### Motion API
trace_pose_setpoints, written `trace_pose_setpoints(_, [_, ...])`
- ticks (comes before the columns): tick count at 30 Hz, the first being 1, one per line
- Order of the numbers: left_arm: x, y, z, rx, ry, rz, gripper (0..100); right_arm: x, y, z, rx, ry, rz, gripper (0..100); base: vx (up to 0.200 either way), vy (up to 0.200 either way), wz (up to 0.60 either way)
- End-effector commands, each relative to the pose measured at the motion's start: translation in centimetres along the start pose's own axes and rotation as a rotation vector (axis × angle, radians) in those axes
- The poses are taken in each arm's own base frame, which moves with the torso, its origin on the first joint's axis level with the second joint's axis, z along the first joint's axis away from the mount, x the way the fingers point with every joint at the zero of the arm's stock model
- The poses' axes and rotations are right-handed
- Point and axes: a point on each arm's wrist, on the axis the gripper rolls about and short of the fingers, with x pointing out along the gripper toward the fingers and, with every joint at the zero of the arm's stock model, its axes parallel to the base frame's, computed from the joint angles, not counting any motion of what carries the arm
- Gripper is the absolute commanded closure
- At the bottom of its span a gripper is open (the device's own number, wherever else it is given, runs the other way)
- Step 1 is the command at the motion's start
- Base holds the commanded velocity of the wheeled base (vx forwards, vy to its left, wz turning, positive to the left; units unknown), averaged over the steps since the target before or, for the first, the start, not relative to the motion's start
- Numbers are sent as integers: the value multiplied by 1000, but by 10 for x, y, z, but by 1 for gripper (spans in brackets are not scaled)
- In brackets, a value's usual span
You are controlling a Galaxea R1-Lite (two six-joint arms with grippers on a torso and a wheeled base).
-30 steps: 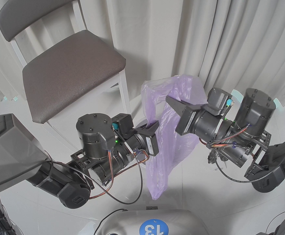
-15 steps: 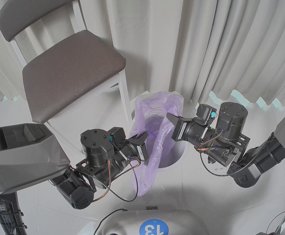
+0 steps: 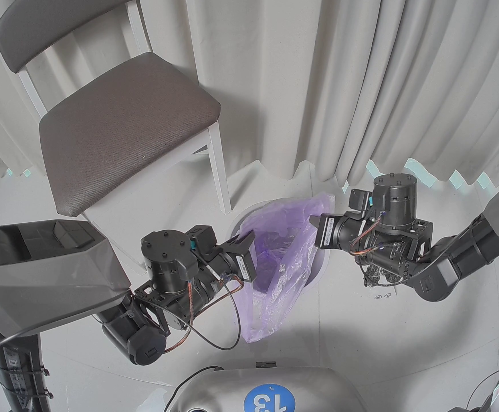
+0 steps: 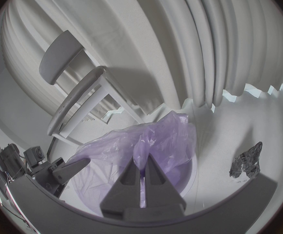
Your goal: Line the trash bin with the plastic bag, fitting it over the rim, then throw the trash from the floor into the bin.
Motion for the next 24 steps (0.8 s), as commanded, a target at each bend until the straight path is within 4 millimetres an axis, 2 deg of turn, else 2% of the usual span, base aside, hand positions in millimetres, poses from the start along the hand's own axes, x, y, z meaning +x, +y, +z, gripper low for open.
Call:
trace_pose_setpoints(1, [21, 6, 6, 1, -43, 9, 100, 4, -14, 9, 12, -28, -32, 100, 0, 0, 0])
trace_pose_setpoints(4, [27, 6, 11, 1, -45, 14, 100, 1, -17, 13, 15, -39, -38, 100, 0, 0, 0])
trace_pose_setpoints(9, [19, 11, 3, 0, -24, 44, 100, -7, -19, 18, 10, -53, -44, 100, 0, 0, 0])
trace_pose_setpoints(12, [17, 16, 18, 7, -65, 50, 100, -17, -15, 23, 0, -67, -35, 100, 0, 0, 0])
trace_pose_setpoints(16, [9, 9, 31, 30, -50, 29, 100, -22, -13, 18, -28, -54, -33, 100, 0, 0, 0])
trace_pose_setpoints(20, [4, 10, 33, 127, -36, 39, 100, -21, -13, 15, -42, -52, -29, 100, 0, 0, 0])
trace_pose_setpoints(24, [6, 10, 33, 142, -31, 44, 100, -22, -10, 10, -49, -38, -22, 100, 0, 0, 0])
